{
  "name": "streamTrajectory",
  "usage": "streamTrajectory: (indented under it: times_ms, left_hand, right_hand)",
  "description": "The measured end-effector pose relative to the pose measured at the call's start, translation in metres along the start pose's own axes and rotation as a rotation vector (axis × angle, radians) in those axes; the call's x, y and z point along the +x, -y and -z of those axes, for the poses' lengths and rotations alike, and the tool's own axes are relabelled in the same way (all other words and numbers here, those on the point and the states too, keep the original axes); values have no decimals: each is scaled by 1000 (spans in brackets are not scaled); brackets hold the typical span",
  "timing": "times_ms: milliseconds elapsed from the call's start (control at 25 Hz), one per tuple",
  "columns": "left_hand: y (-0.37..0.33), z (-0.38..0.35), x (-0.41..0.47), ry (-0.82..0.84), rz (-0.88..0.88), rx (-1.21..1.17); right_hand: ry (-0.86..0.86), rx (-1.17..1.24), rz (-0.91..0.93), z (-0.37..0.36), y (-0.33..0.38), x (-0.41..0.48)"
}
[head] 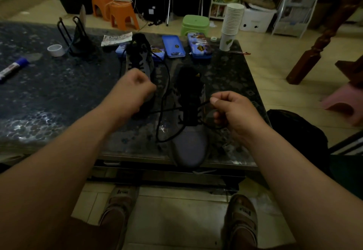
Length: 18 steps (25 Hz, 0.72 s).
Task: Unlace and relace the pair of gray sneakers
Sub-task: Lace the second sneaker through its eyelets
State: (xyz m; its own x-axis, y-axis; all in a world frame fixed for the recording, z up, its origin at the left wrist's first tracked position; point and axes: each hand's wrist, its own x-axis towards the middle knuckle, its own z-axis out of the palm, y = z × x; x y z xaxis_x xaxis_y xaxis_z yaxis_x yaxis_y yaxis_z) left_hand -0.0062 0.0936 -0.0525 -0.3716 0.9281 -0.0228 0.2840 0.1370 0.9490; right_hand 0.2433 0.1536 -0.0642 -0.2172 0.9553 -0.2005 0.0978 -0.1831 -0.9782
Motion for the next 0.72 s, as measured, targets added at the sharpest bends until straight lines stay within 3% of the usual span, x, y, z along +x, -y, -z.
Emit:
streamTrajectory:
  times_ms: [120,200,280,400,480,520,560,680,720]
  left_hand:
    - [-4,-8,-1,300,-91,562]
    - [-9,-8,0,382,-84,611]
    - [-3,-5,8,266,-47,379]
    - [2,-3,15,-38,161,-349]
    - [-4,-7,11,-57,284,-803]
    - [-7,-9,8,-46,292,-873]
    - [-10,-11,4,-34,253,-755]
    - [-8,-17,-9,130,-29,236]
    - [-7,-19,-12,216,-78,468]
  right_hand:
    - [18,37,11,-5,1,4]
    - [26,34,18,-7,1,6]
    - [30,31,18,-8,-1,6]
    - [23,42,-5,-6,-2,5]
    - [23,90,-19,-6,-1,5]
    - [17,128,-23,-6,0,5]
    - [7,156,-22,-7,0,5]
    - [-7,106,9,-10,0,4]
    - [-4,77,23,-11,0,3]
